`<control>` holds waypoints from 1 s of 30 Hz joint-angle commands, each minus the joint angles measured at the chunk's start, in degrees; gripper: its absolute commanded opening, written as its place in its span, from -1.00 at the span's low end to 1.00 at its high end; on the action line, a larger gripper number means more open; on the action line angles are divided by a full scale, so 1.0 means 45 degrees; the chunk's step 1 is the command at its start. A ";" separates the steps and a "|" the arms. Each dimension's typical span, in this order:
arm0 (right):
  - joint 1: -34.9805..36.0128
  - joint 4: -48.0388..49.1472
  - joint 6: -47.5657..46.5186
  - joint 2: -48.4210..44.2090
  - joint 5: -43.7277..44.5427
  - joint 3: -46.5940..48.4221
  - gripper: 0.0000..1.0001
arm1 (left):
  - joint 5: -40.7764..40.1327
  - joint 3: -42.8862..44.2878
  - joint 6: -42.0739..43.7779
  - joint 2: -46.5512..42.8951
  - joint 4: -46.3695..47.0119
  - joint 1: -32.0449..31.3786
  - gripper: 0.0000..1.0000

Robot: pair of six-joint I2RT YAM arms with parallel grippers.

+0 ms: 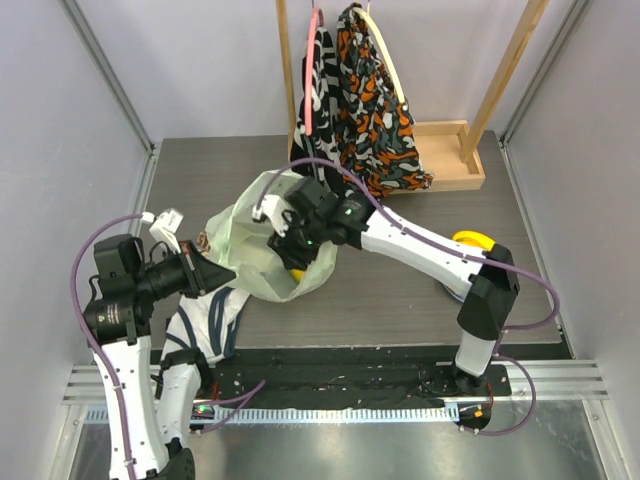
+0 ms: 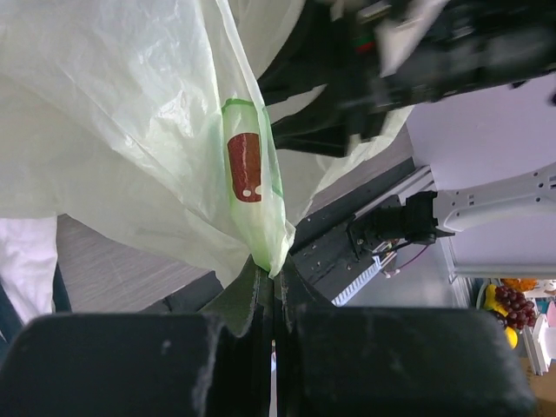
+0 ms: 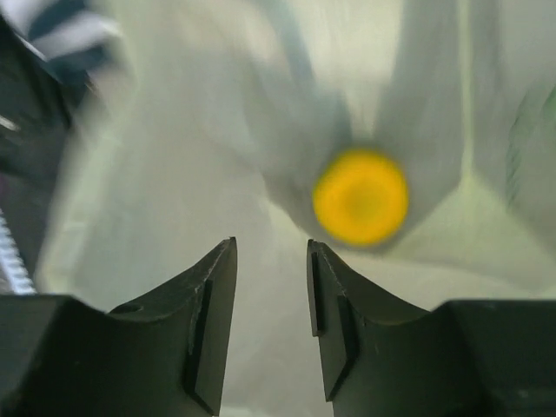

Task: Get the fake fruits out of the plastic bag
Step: Take out the fake fruit from the plastic bag.

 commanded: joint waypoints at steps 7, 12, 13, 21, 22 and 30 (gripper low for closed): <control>0.0522 0.0226 0.0787 -0.2362 0.2285 -0.4762 -0.08 | 0.0304 -0.0815 -0.0605 -0.0430 0.0551 0.0101 -1.00; 0.0521 0.1027 0.1157 -0.2169 0.3457 -0.4138 0.14 | 0.0285 -0.1322 -0.0547 -0.0470 -0.0170 0.0120 -1.00; 0.0521 0.1125 0.1507 -0.2090 0.3595 -0.4060 0.33 | 0.0363 -0.1420 -0.0431 -0.0470 -0.0346 0.0120 -1.00; 0.0385 0.1712 0.2935 -0.1055 0.6057 -0.4312 0.75 | 0.1219 -0.0739 0.1481 -0.0431 -0.3623 -0.0017 -1.00; 0.0365 0.1693 0.2955 -0.1016 0.6096 -0.4410 0.75 | 0.1358 -0.0506 0.1658 -0.0431 -0.3861 -0.0017 -1.00; 0.0072 0.1946 0.3580 -0.0041 0.6018 -0.4568 0.82 | 0.1750 -0.1089 0.1601 -0.1114 -0.3590 0.0003 -1.00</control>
